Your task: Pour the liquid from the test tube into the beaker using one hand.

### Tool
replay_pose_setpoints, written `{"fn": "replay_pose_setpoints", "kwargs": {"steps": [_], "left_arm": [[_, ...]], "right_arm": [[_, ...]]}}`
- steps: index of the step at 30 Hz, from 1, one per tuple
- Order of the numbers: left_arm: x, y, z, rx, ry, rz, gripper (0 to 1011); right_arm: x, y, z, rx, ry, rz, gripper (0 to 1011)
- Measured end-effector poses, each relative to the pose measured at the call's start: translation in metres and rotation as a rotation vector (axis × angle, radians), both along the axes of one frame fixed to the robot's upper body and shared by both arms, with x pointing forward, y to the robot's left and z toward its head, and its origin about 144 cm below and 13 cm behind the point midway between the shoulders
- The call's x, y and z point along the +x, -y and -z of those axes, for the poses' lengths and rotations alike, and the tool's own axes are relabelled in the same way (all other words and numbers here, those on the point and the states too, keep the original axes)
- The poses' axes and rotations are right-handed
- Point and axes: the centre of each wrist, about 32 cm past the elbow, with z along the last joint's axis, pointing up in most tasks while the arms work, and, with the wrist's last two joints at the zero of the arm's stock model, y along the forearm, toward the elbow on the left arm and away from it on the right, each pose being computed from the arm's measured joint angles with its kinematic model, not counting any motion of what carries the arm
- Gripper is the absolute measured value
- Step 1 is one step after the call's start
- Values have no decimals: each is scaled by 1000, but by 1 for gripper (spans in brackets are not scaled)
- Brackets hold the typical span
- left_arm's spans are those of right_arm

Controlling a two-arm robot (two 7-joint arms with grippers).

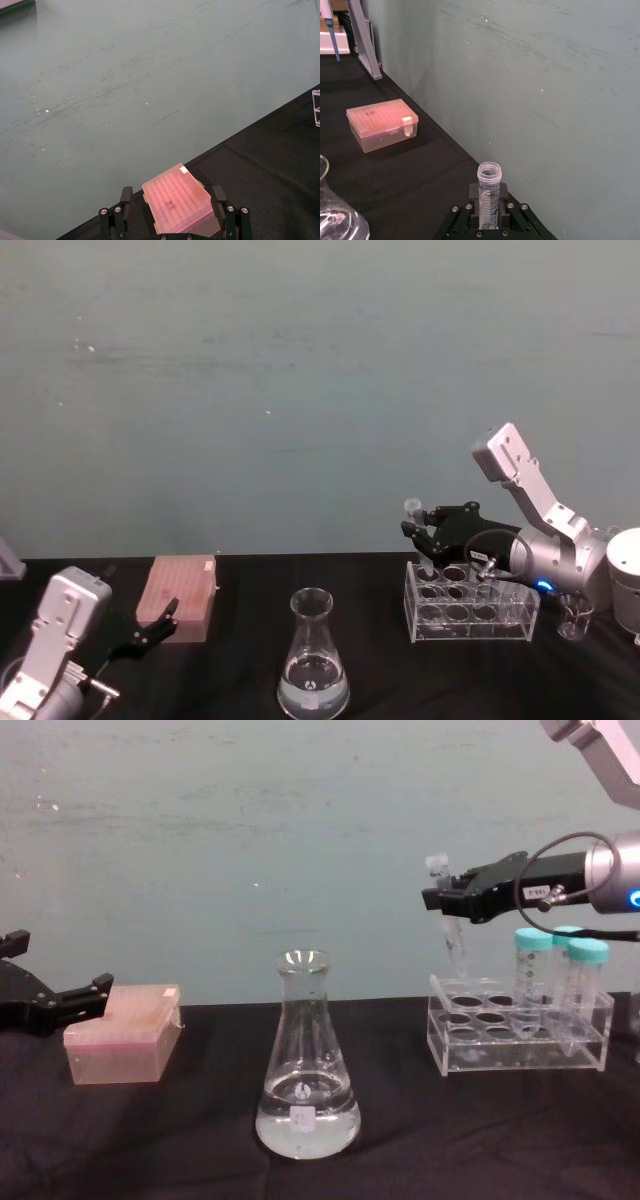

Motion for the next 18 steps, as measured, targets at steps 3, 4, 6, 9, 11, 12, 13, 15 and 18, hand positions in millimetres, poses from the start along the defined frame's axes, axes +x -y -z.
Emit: {"fn": "replay_pose_setpoints", "kwargs": {"steps": [3,4,6,9,11,12,13,15,18], "left_arm": [[0,0,0,0,0,0,1000],[0,0,0,0,0,0,1000],[0,0,0,0,0,0,1000],[0,0,0,0,0,0,1000],[0,0,0,0,0,0,1000],[0,0,0,0,0,0,1000],[0,0,0,0,0,0,1000],[0,0,0,0,0,0,1000],[0,0,0,0,0,0,1000]], "right_arm": [[0,0,2,1,-8,-1,218],[0,1,3,0,-11,-3,218],[-1,1,4,0,-14,-3,218],[-1,2,8,-2,-27,-2,218],[-1,2,9,-2,-30,-2,218],[-1,3,11,-4,-35,-2,218],[-1,3,12,-4,-37,-2,218],[0,4,14,-6,-43,-2,218],[1,5,17,-8,-51,-3,218]]}}
